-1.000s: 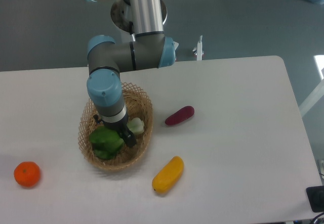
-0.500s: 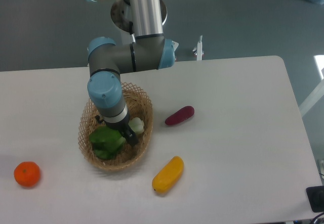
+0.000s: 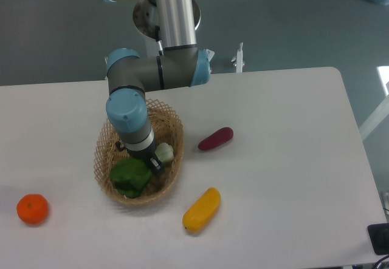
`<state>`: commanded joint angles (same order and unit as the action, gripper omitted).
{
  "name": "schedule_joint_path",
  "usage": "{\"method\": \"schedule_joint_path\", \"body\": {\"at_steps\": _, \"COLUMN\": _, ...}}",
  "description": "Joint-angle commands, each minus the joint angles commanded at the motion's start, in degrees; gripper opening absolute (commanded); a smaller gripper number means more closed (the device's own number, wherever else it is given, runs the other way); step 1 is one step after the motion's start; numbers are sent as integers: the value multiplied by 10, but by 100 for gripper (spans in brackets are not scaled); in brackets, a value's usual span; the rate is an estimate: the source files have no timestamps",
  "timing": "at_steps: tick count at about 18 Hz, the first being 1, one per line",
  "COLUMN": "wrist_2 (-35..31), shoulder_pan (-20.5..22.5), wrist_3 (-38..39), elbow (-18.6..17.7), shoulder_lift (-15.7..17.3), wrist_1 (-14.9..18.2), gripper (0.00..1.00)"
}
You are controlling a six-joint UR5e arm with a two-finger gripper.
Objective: Pick up the green vegetable from the basket
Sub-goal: 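Close the gripper on the bok choy stem, then lift the bok choy out of the basket and carry it aside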
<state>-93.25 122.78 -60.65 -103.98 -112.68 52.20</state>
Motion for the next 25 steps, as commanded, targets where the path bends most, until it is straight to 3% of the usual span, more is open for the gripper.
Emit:
{"method": "schedule_joint_path", "body": {"at_steps": 3, "wrist_2": 5, "shoulder_pan": 13, "wrist_3": 1, "elbow": -1, "shoulder_lift": 14, "wrist_1": 5, "gripper": 28}}
{"method": "schedule_joint_path", "body": {"at_steps": 6, "wrist_2": 6, "shoulder_pan": 19, "wrist_3": -1, "elbow": 4, "shoulder_lift": 19, "wrist_1": 32, "gripper": 28}}
{"method": "schedule_joint_path", "body": {"at_steps": 11, "wrist_2": 25, "shoulder_pan": 44, "wrist_3": 2, "elbow": 30, "shoulder_lift": 32, "wrist_1": 35, "gripper": 28}}
{"method": "schedule_joint_path", "body": {"at_steps": 13, "wrist_2": 52, "shoulder_pan": 72, "wrist_3": 3, "elbow": 53, "shoulder_lift": 33, "wrist_1": 60, "gripper": 28}}
{"method": "schedule_joint_path", "body": {"at_steps": 17, "wrist_2": 141, "shoulder_pan": 115, "wrist_3": 5, "elbow": 150, "shoulder_lift": 27, "wrist_1": 158, "gripper": 28}}
{"method": "schedule_joint_path", "body": {"at_steps": 21, "wrist_2": 142, "shoulder_pan": 138, "wrist_3": 4, "elbow": 196, "shoulder_lift": 2, "wrist_1": 165, "gripper": 28}}
{"method": "schedule_joint_path", "body": {"at_steps": 25, "wrist_2": 139, "shoulder_pan": 165, "wrist_3": -3, "elbow": 206, "shoulder_lift": -13, "wrist_1": 159, "gripper": 28}}
